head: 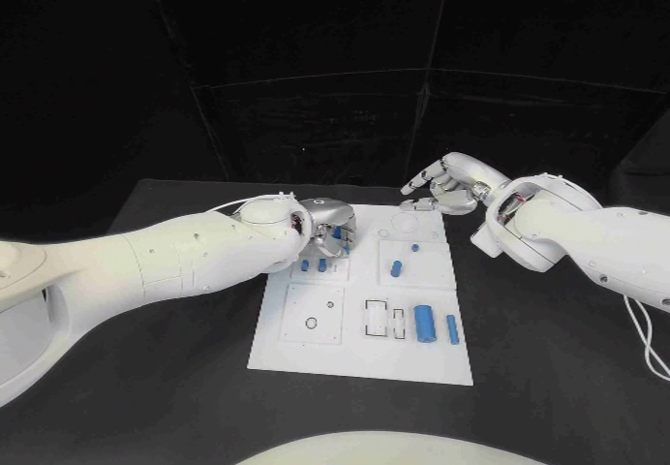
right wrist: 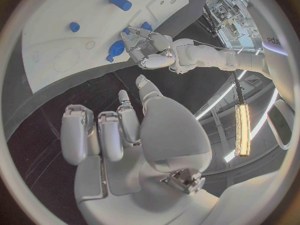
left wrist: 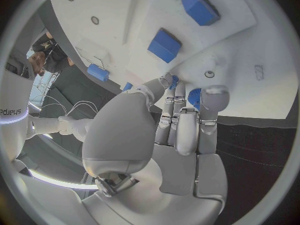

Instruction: Assemble the parts on the task board

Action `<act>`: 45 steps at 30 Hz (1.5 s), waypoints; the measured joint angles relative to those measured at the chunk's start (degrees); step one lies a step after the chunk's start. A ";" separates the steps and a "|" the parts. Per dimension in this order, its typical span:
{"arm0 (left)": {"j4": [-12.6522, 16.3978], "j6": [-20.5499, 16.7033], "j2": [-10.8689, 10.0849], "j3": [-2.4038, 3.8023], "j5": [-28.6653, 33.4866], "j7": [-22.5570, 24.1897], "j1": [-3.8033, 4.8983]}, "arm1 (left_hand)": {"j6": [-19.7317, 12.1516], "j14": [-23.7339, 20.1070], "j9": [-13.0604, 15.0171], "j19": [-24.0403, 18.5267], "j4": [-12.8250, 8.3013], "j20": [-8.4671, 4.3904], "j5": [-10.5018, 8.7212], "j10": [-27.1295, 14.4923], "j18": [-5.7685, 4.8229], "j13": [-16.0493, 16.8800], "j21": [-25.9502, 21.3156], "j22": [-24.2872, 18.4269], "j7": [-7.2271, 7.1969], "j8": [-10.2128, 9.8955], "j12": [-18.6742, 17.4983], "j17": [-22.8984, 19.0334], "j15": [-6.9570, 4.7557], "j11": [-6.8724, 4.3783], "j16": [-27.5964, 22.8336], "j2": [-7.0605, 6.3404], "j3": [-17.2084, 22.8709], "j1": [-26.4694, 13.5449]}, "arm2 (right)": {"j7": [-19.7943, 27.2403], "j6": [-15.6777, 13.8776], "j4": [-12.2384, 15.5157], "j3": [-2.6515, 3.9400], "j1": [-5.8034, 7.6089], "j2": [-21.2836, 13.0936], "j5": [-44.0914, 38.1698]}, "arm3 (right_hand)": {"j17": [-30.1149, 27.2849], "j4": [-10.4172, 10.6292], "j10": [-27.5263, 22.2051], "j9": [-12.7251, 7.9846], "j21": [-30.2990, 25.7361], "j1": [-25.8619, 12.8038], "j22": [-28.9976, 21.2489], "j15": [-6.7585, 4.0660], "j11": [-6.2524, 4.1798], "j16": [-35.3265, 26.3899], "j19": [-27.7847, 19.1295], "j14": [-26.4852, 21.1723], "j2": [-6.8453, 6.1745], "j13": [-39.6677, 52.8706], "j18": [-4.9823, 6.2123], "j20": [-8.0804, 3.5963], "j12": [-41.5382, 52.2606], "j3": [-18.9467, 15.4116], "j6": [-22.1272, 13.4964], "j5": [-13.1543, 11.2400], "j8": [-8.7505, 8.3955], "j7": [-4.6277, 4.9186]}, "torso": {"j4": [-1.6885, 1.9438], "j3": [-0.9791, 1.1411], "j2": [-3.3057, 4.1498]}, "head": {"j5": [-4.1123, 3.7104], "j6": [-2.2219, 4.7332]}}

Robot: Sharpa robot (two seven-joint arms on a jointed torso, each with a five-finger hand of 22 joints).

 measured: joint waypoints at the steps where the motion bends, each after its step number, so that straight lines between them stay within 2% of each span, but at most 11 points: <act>1: 0.00 -0.05 0.00 0.00 0.00 -0.01 -0.01 | 0.17 0.00 0.01 0.00 -0.08 0.00 -0.10 0.04 0.00 -0.01 0.05 0.14 -0.17 -0.02 0.00 0.00 0.00 -0.01 0.00 0.07 0.08 0.07 | 0.00 0.00 0.00 0.00 0.00 0.00 0.00 | 0.00 0.00 0.00 0.00 0.00 0.00 0.00 0.00 0.00 0.00 0.00 0.00 0.00 0.00 0.00 0.00 0.00 0.00 0.00 0.00 0.00 0.00 | 0.00 0.00 0.00 | 0.00 0.00; 9: 1.15 -1.20 -1.16 0.06 -0.05 -0.01 -0.20 | 0.38 0.00 -0.08 0.18 -0.38 -0.18 -0.10 0.32 0.00 -0.13 0.78 1.08 0.03 -0.21 -0.45 -0.28 0.00 0.10 0.00 0.11 0.38 0.11 | -0.01 0.00 -0.03 0.00 0.00 0.01 0.00 | 0.00 0.00 0.00 0.00 0.00 0.00 0.00 0.00 0.00 0.00 0.00 0.00 0.00 0.00 0.00 0.00 0.00 0.00 0.00 0.00 0.00 0.00 | 0.04 -0.04 -0.02 | -0.17 0.21; 11: 1.73 -1.46 -1.65 0.51 -0.07 -0.01 -0.33 | 0.39 0.00 -0.11 0.18 -0.38 -0.18 -0.11 0.34 0.00 -0.17 1.01 1.21 0.04 -0.21 -0.45 -0.29 0.00 0.13 0.00 0.11 0.37 0.11 | -0.01 0.00 -0.03 0.00 0.00 -0.03 0.00 | -0.01 0.00 0.00 0.00 0.00 0.00 0.00 0.00 0.00 0.00 0.00 0.00 0.00 0.00 0.00 0.00 0.00 0.00 0.00 0.00 0.00 0.00 | 0.07 -0.04 -0.04 | -0.18 0.24; 17: 4.50 -2.46 -3.57 2.66 -0.06 -0.01 -0.27 | 0.39 0.00 -0.20 0.18 -0.55 -0.18 -0.11 0.40 0.01 -0.32 1.01 1.34 0.05 -0.60 -0.73 -0.40 0.00 0.20 0.00 0.11 0.54 0.11 | -0.02 0.00 -0.06 0.00 0.00 -0.12 0.00 | -0.01 0.00 0.00 0.00 0.00 0.00 0.00 0.00 0.00 0.00 0.00 0.00 0.00 0.00 0.00 0.00 0.00 0.00 0.00 0.00 0.00 0.00 | 0.12 -0.03 -0.07 | -0.19 0.35; 21: 6.31 -3.01 -5.48 3.53 -0.01 -0.03 -0.17 | 0.39 0.00 -0.24 0.19 -0.55 -0.16 -0.11 0.40 0.01 -0.33 1.01 1.41 0.04 -0.60 -1.12 -0.40 0.01 0.20 0.00 0.11 0.54 0.11 | -0.03 0.00 -0.07 0.00 0.00 -0.16 0.00 | -0.01 0.00 0.00 0.00 0.00 0.00 0.00 0.00 0.00 0.00 0.00 0.00 0.00 0.00 0.00 0.00 0.00 0.00 0.00 0.00 0.00 0.00 | 0.16 -0.03 -0.08 | -0.06 0.40; 23: 7.17 -3.18 -6.53 3.78 0.00 -0.08 -0.14 | 0.39 0.00 -0.25 0.38 -0.87 0.02 -0.11 0.53 0.00 -0.36 1.28 1.54 0.04 -0.83 -1.12 -0.40 0.01 0.33 0.00 0.11 0.53 0.11 | -0.03 0.00 -0.07 0.00 0.00 -0.20 0.00 | -0.01 0.00 0.00 0.00 0.00 0.00 0.00 0.00 0.00 0.00 0.00 0.00 0.00 0.00 0.00 0.00 0.00 0.00 0.00 0.00 0.00 0.00 | 0.16 -0.03 -0.08 | 0.04 0.42; 26: 8.20 -3.31 -8.00 3.99 0.04 -0.27 -0.09 | 0.39 0.00 -0.25 0.38 -0.87 0.02 -0.11 0.60 -0.87 -0.38 1.32 1.58 0.04 -0.83 -1.13 -0.47 0.01 0.41 0.00 0.10 0.53 0.11 | -0.03 0.00 -0.08 0.00 0.00 -0.27 0.00 | -0.01 0.00 0.00 0.00 0.00 0.00 0.00 0.00 0.00 0.00 0.00 0.00 0.00 0.00 0.00 0.00 0.00 0.00 0.00 0.00 0.00 0.00 | 0.17 -0.03 -0.08 | 0.13 0.43; 32: 9.31 -3.04 -9.83 4.13 0.26 -1.28 -0.08 | 0.58 0.00 -0.33 0.38 -0.87 0.02 -0.11 0.84 -0.86 -0.48 1.32 1.77 0.23 -1.08 -1.52 -0.70 0.01 0.22 0.00 -0.25 0.53 -0.25 | -0.04 0.01 -0.09 0.00 0.00 -0.34 0.00 | -0.01 0.00 0.00 0.00 0.00 0.00 0.00 0.00 0.00 0.00 0.00 0.00 0.00 0.00 0.00 0.00 0.00 0.00 0.00 0.00 0.00 0.00 | 0.17 -0.03 -0.03 | 0.41 0.37; 45: 8.09 -1.36 -9.94 4.10 1.44 -3.18 -0.41 | 0.58 0.00 -0.41 0.38 -1.02 0.02 -0.11 1.02 -0.86 -0.57 1.32 1.77 0.23 -1.08 -1.55 -0.93 0.01 0.41 -0.01 -0.47 0.38 -0.46 | -0.08 0.01 -0.06 0.00 0.00 -0.52 0.00 | -0.02 0.00 0.00 0.00 0.00 0.00 0.00 0.00 0.00 0.00 0.00 0.00 0.00 0.00 0.00 0.00 0.00 0.00 0.00 0.00 0.00 0.00 | 0.00 -0.03 0.01 | 0.58 0.10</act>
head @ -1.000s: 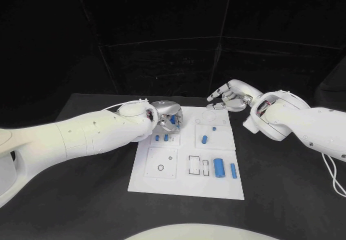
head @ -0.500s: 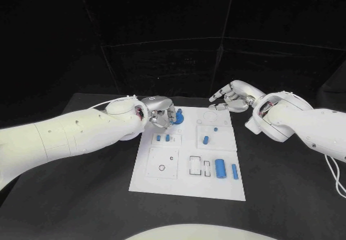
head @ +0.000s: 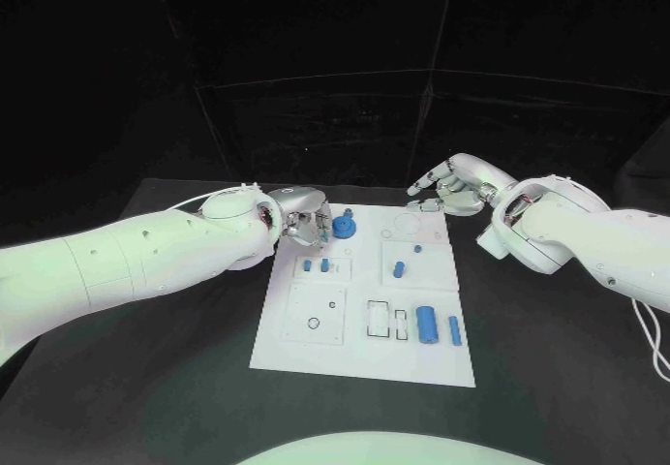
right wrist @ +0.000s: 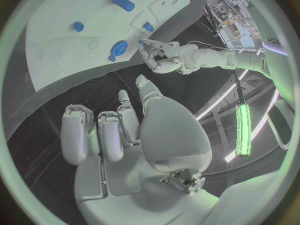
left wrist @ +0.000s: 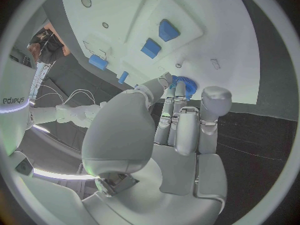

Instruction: Assemble the parts on the task board

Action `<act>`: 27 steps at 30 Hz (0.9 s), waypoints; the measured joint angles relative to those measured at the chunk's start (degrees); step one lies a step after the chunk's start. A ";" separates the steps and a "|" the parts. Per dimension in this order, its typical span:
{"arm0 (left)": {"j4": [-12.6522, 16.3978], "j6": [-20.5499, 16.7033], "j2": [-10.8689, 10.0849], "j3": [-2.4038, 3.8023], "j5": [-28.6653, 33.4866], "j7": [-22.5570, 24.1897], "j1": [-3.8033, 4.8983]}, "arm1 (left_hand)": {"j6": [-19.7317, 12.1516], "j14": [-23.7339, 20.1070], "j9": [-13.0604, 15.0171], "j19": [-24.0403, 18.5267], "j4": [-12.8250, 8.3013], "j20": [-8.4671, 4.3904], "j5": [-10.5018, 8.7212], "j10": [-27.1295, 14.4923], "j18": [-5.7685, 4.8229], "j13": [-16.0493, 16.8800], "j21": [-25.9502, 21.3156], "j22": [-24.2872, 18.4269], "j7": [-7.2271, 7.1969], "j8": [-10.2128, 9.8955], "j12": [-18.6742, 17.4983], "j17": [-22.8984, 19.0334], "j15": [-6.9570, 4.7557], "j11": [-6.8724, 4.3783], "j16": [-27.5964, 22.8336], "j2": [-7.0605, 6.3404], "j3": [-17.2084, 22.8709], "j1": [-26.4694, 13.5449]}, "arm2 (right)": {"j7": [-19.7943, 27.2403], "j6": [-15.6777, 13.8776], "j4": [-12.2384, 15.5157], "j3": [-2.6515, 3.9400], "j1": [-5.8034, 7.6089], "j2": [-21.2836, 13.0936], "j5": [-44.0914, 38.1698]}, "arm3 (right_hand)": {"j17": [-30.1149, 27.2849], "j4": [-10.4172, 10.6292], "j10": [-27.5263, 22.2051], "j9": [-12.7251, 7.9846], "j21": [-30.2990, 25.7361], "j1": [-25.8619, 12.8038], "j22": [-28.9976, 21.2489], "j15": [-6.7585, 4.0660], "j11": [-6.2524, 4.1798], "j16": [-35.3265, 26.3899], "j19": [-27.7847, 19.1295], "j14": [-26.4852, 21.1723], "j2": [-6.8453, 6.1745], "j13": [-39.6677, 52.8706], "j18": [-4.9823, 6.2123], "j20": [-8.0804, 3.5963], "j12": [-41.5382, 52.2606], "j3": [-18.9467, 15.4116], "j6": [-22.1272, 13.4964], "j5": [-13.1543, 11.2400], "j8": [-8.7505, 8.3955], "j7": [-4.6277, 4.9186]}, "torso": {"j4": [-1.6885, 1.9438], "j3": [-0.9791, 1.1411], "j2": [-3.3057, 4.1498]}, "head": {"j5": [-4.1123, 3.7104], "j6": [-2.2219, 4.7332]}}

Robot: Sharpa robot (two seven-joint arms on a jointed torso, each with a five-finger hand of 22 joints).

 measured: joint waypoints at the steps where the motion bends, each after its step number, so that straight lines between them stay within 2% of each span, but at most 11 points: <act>1: -0.10 0.15 0.00 -0.01 0.06 -0.11 -0.01 | 0.00 0.00 0.00 0.00 0.00 0.00 0.00 0.00 0.00 -0.01 0.00 0.00 0.00 0.00 0.00 0.00 0.00 0.00 0.00 0.00 0.00 0.00 | 0.00 0.00 0.00 0.00 0.00 -0.02 0.00 | 0.00 0.00 0.00 0.00 0.00 0.00 0.00 0.00 0.00 0.00 0.00 0.00 0.00 0.00 0.00 0.00 0.00 0.00 0.00 0.00 0.00 0.00 | -0.01 0.02 0.00 | -0.03 -0.01; 27: -0.85 3.35 0.33 -0.04 1.25 -1.06 -0.08 | 0.00 0.00 -0.11 0.00 -0.16 0.00 0.00 -0.01 0.01 -0.10 0.00 0.13 0.00 -0.46 -0.48 -0.29 0.00 0.01 0.00 -0.23 -0.16 -0.23 | -0.03 0.00 0.09 0.00 0.00 -0.02 -0.03 | 0.00 0.00 0.00 0.00 0.00 0.00 0.00 0.00 0.00 0.00 0.00 0.00 0.00 0.00 0.00 0.00 0.00 0.00 0.00 0.00 0.00 0.00 | -0.02 0.03 -0.01 | -0.24 -0.37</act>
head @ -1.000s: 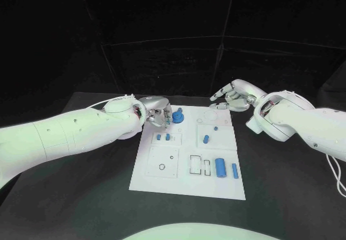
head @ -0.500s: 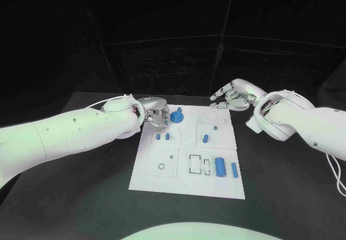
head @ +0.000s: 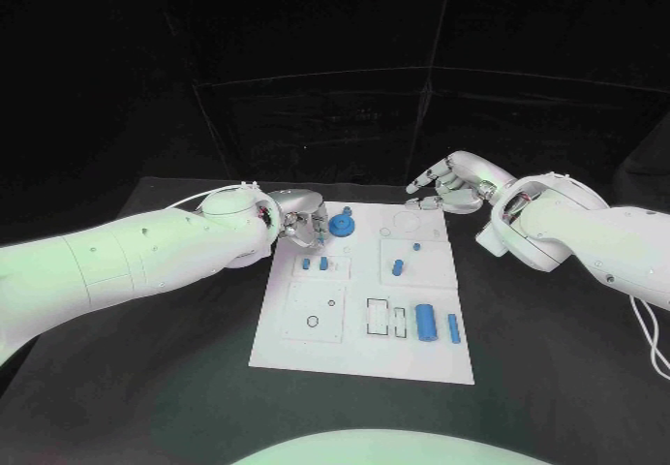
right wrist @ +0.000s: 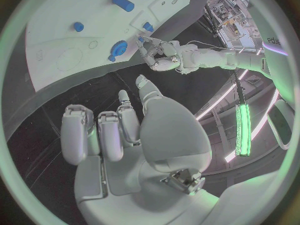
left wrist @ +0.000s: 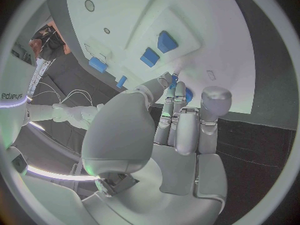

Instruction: Assemble the parts on the task board

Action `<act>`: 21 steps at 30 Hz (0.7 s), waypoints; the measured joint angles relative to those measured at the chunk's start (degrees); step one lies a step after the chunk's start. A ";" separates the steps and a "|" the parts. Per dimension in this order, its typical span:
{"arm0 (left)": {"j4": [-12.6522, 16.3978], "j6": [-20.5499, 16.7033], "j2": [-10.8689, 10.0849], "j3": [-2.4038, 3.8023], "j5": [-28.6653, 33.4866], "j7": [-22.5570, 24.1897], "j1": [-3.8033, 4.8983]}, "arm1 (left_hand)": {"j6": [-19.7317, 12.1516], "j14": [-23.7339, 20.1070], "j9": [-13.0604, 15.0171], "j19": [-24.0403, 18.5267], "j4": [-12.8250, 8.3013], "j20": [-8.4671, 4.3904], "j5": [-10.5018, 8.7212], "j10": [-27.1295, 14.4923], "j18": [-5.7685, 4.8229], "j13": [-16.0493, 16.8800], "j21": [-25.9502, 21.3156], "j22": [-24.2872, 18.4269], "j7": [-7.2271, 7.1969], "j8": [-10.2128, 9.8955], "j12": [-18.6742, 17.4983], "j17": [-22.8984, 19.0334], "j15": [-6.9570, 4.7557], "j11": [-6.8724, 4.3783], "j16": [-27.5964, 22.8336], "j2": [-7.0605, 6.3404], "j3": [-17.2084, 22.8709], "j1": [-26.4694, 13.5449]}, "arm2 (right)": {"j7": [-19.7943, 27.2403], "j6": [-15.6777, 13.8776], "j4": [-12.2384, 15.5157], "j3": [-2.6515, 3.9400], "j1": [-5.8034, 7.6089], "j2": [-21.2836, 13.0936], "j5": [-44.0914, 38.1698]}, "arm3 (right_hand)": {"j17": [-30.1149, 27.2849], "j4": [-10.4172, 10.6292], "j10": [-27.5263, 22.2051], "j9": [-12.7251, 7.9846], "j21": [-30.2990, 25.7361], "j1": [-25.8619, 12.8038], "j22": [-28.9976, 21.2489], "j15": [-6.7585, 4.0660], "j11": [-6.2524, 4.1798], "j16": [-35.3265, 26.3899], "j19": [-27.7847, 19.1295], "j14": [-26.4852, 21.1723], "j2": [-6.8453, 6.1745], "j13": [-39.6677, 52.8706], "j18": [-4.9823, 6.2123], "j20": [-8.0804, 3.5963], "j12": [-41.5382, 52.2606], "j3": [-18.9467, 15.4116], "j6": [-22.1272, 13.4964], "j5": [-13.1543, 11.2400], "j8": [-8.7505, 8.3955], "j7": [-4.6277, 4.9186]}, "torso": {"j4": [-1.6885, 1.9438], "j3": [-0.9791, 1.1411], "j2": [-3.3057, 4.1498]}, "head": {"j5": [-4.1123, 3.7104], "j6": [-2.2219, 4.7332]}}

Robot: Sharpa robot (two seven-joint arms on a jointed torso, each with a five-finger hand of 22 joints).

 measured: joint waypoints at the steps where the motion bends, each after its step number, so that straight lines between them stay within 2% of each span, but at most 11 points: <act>1: 0.00 0.13 -0.03 0.00 0.01 -0.05 0.00 | 0.00 0.00 0.00 0.00 0.00 0.00 0.00 0.00 0.00 0.00 0.00 0.00 0.00 0.00 0.00 0.00 0.00 0.00 0.00 0.00 0.00 0.00 | 0.00 0.00 0.00 0.00 0.00 -0.01 0.00 | 0.00 0.00 0.00 0.00 0.00 0.00 0.00 0.00 0.00 0.00 0.00 0.00 0.00 0.00 0.00 0.00 0.00 0.00 0.00 0.00 0.00 0.00 | 0.00 0.00 0.00 | 0.00 -0.01; 10: -0.47 0.88 0.03 -0.03 0.08 -0.48 0.00 | 0.00 0.00 -0.17 0.00 0.02 0.00 0.01 0.42 0.00 -0.22 0.36 0.33 0.00 -0.26 -0.41 -0.22 0.00 -0.02 0.00 -0.61 -0.52 -0.61 | 0.00 0.00 0.01 0.00 0.00 -0.01 0.00 | 0.00 0.00 0.00 0.00 0.00 0.00 0.00 0.00 0.00 0.00 0.00 0.00 0.00 0.00 0.00 0.00 0.00 0.00 0.00 0.00 0.00 0.00 | 0.02 -0.03 -0.01 | 0.08 -0.12; 21: -1.26 1.22 0.84 -0.07 0.13 -0.57 -0.29 | 0.00 0.00 -0.24 0.00 0.18 0.00 0.01 0.42 0.00 -0.32 0.59 0.65 0.00 -0.50 -0.81 -0.30 0.00 -0.01 0.00 -0.70 -0.81 -0.70 | 0.00 0.00 -0.04 0.00 0.00 0.09 0.00 | 0.00 0.00 0.00 0.00 0.00 0.00 0.00 0.00 0.00 0.00 0.00 0.00 0.00 0.00 0.00 0.00 0.00 0.00 0.00 0.00 0.00 0.00 | 0.04 -0.03 -0.01 | 0.05 -0.23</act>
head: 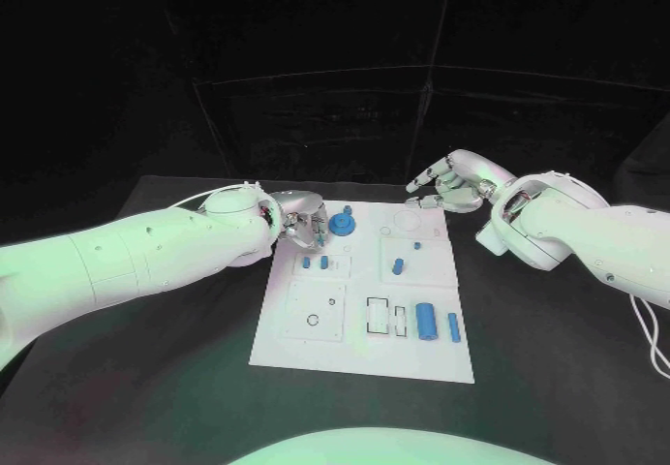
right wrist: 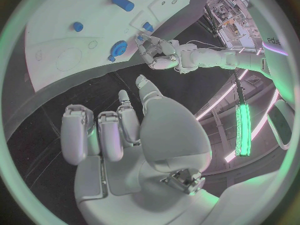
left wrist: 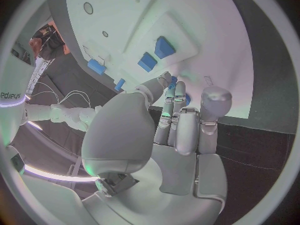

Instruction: Assemble the parts on the task board

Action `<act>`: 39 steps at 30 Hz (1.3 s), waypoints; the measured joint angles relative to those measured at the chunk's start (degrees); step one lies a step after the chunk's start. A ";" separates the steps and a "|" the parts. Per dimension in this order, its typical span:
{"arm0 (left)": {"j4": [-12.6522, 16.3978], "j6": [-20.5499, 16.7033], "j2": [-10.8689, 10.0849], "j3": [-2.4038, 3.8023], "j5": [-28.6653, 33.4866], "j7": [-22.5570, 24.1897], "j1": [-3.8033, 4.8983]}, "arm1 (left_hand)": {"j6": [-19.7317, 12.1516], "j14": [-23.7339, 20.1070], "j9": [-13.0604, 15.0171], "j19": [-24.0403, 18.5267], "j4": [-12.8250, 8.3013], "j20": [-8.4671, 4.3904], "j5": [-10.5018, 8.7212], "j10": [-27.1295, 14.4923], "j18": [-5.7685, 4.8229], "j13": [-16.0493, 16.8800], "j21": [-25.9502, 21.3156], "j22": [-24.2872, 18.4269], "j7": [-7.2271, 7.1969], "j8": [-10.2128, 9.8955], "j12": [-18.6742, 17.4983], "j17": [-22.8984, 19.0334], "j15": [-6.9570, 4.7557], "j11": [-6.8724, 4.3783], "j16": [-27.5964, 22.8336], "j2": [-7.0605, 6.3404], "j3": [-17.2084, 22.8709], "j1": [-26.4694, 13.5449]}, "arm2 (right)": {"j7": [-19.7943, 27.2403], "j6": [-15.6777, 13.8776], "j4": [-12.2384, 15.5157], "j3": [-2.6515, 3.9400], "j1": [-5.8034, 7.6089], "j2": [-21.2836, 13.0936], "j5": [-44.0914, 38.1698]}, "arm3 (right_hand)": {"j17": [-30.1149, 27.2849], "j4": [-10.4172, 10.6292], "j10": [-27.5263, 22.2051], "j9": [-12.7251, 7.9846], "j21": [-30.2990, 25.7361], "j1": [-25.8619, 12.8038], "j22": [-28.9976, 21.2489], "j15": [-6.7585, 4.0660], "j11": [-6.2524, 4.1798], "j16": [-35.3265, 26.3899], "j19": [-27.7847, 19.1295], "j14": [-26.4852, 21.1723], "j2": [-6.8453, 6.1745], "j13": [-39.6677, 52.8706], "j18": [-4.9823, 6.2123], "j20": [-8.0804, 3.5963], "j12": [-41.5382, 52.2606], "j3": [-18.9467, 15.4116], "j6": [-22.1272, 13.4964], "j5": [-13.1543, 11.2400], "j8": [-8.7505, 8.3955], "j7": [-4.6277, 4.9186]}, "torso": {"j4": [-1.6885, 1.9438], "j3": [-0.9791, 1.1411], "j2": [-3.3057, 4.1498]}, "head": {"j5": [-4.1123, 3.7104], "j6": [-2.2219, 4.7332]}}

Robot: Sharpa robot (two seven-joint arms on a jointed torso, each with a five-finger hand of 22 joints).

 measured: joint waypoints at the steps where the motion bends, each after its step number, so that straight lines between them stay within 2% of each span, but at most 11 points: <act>1: -0.06 0.00 0.03 -0.01 0.01 -0.01 -0.02 | 0.00 0.00 0.00 0.00 0.00 0.00 0.00 0.00 0.00 0.00 0.08 0.06 0.00 0.00 0.00 0.00 0.00 0.00 0.00 -0.13 0.00 -0.13 | 0.00 0.00 0.00 0.00 0.00 0.00 0.00 | 0.00 0.00 0.00 0.00 0.00 0.00 0.00 0.00 0.00 0.00 0.00 0.00 0.00 0.00 0.00 0.00 0.00 0.00 0.00 0.00 0.00 0.00 | 0.00 0.00 0.00 | -0.01 0.00; 15: -0.28 -0.01 0.21 -0.06 0.07 -0.08 -0.18 | 0.00 0.00 -0.24 0.00 -0.01 0.00 0.00 -0.01 0.00 -0.33 0.08 0.11 0.00 -0.72 -0.70 -0.20 0.00 0.00 0.00 -0.37 -0.63 -0.37 | 0.01 0.00 -0.01 0.00 0.00 0.00 0.00 | 0.04 0.00 0.00 0.00 0.00 0.23 0.00 -0.15 0.00 -0.21 0.00 0.15 0.23 0.00 0.00 0.00 0.00 0.00 0.00 0.00 0.00 0.00 | 0.00 0.03 -0.01 | -0.03 0.01; 19: -0.36 -0.02 0.21 -0.08 0.36 -0.11 -0.20 | -2.47 0.00 -1.10 0.00 0.00 0.00 0.00 -2.53 0.00 -1.20 0.08 -0.05 0.75 -2.68 -2.87 -0.78 0.00 1.04 -0.05 -0.74 -0.95 -0.73 | 0.01 0.00 -0.02 0.00 0.00 0.00 0.00 | 0.04 0.00 0.00 0.00 0.00 0.23 0.00 -0.15 0.00 -0.21 0.00 0.15 0.23 0.01 0.00 0.00 0.00 0.00 0.00 0.00 0.00 0.00 | 0.00 0.03 -0.01 | -0.02 0.01; 22: -0.39 -0.04 0.21 -0.08 0.64 -0.12 -0.20 | -2.89 0.00 -1.35 -0.15 0.00 0.15 0.00 -3.21 0.00 -1.45 0.08 -0.13 1.02 -3.04 -3.76 -0.98 0.42 1.55 -0.29 -0.96 -0.95 -0.96 | 0.00 0.01 -0.04 0.00 0.00 0.00 0.00 | 0.03 0.00 0.00 0.00 0.00 0.23 0.00 -0.15 0.00 -0.21 0.00 0.15 0.23 0.01 0.00 0.00 0.00 0.00 0.00 0.00 0.00 0.00 | 0.00 0.03 -0.01 | -0.05 0.01; 36: -0.35 -0.05 -0.15 -0.08 1.44 -0.37 -0.21 | -4.03 0.00 -1.79 -0.26 -0.25 0.67 0.00 -4.45 0.00 -1.44 -0.59 -0.49 1.36 -4.16 -4.95 -1.57 0.83 1.98 -0.29 -0.96 -1.52 -0.96 | -0.06 0.05 -0.14 0.00 0.00 -0.04 0.00 | 0.03 0.00 -0.01 0.00 -0.04 0.23 -0.12 -0.13 -0.01 -0.21 0.00 0.13 0.23 0.01 0.00 0.00 -0.07 0.00 0.00 0.00 0.00 0.00 | -0.02 0.02 -0.01 | -0.26 -0.05; 39: -0.13 -0.05 -0.54 -0.08 1.50 -0.43 -0.21 | -4.14 0.00 -1.79 -0.42 -0.32 0.83 0.00 -5.09 0.00 -1.49 -0.94 -0.78 1.41 -4.55 -5.54 -1.82 0.83 1.99 -0.47 -1.21 -1.58 -0.71 | -0.12 0.06 -0.25 0.00 0.00 -0.07 0.00 | 0.02 -0.14 -1.96 0.00 -0.54 0.23 -0.73 -0.12 -0.16 -0.58 -0.36 0.12 0.23 -0.18 0.00 -0.12 -2.85 -0.19 0.00 0.00 0.00 0.00 | -0.02 0.02 -0.01 | -0.26 -0.05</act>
